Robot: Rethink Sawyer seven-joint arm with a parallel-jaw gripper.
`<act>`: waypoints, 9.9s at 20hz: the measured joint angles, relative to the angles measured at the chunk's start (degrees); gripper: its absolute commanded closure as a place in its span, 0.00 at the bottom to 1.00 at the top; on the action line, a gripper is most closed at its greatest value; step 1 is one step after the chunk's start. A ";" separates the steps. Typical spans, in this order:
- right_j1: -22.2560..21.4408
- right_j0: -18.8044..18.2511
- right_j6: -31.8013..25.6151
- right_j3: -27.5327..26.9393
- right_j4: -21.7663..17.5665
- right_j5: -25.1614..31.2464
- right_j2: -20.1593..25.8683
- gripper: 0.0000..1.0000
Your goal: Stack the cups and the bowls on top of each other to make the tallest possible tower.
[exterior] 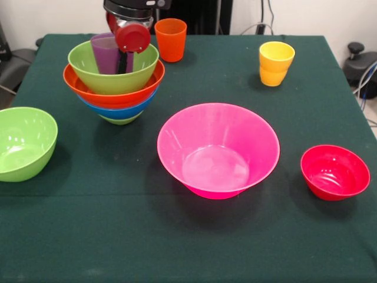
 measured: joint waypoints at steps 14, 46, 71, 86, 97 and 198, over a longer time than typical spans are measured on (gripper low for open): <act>0.14 0.26 0.00 -0.29 -0.01 0.01 -0.07 1.00; 0.32 0.71 0.00 -0.42 0.00 0.00 -0.48 1.00; 1.61 2.15 0.00 -0.70 0.01 0.00 -1.43 0.00; 1.27 0.95 0.00 -0.19 0.02 -0.01 -1.36 0.00; -0.74 0.55 0.00 1.83 0.01 -0.01 -0.99 0.00; -0.12 -4.51 0.01 0.37 0.01 0.02 2.75 0.00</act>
